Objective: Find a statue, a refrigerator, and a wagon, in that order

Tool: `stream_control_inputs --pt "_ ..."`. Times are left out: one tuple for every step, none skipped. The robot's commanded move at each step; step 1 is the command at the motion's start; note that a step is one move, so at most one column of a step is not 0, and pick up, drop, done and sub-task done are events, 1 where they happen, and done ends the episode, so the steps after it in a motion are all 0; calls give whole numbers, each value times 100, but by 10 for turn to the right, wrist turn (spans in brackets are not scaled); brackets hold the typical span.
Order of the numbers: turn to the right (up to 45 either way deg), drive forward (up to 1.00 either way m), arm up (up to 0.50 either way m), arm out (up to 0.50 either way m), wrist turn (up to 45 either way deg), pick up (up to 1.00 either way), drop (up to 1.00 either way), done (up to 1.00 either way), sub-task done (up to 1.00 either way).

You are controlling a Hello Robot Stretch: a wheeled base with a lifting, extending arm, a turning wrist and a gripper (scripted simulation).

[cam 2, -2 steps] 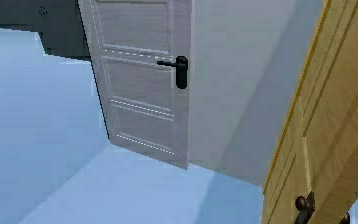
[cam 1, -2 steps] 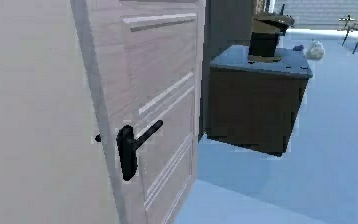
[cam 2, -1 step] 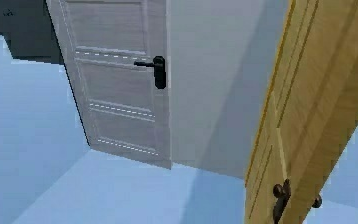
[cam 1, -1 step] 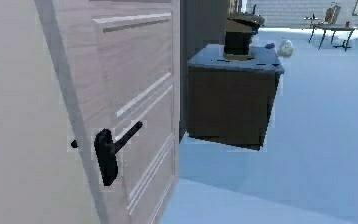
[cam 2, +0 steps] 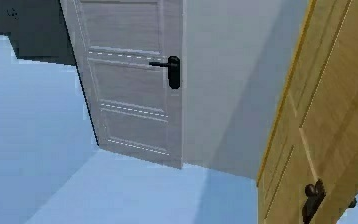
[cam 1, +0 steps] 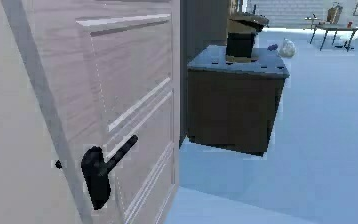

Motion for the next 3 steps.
stream_control_inputs --pt "420 0 0 0 0 0 0 0 0" --pt "0 100 0 0 0 0 0 0 0" --pt "60 0 0 0 0 0 0 0 0"
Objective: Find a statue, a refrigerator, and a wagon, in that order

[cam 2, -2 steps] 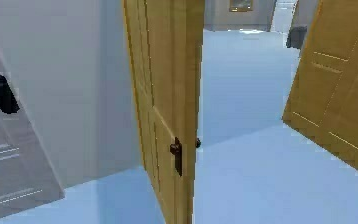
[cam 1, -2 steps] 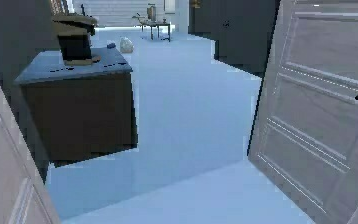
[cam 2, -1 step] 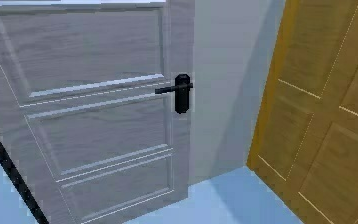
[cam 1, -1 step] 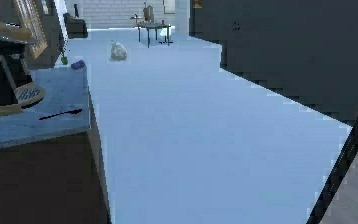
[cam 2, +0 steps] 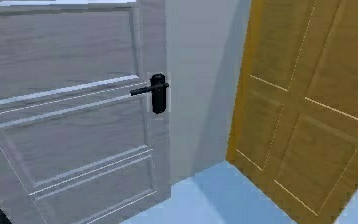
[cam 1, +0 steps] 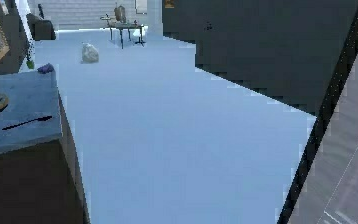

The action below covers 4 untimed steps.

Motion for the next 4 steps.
stream_control_inputs --pt "0 70 0 0 0 0 0 0 0" --pt "0 100 0 0 0 0 0 0 0" --pt "0 100 0 0 0 0 0 0 0" --pt "0 100 0 0 0 0 0 0 0"
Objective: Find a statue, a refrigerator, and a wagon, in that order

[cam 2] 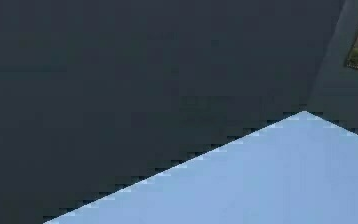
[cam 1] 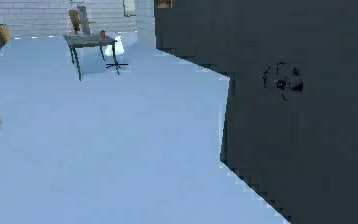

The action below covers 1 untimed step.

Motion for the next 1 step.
stream_control_inputs --pt "0 100 0 0 0 0 0 0 0"
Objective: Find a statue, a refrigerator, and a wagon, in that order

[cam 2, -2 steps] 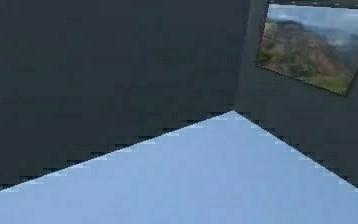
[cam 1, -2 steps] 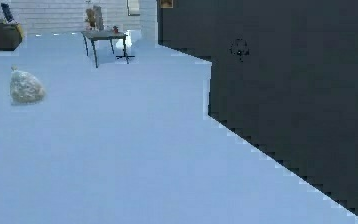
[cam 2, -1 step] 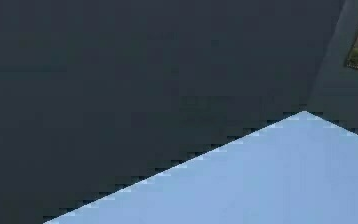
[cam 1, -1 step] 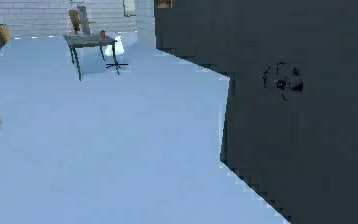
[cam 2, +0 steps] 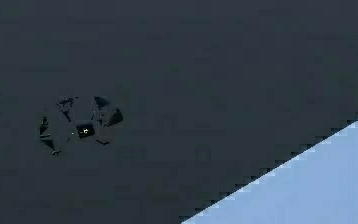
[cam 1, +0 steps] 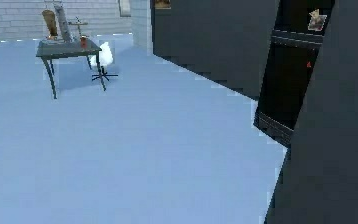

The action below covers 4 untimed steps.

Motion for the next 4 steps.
stream_control_inputs --pt "0 30 0 0 0 0 0 0 0" --pt "60 0 0 0 0 0 0 0 0" --pt "0 70 0 0 0 0 0 0 0" --pt "450 0 0 0 0 0 0 0 0"
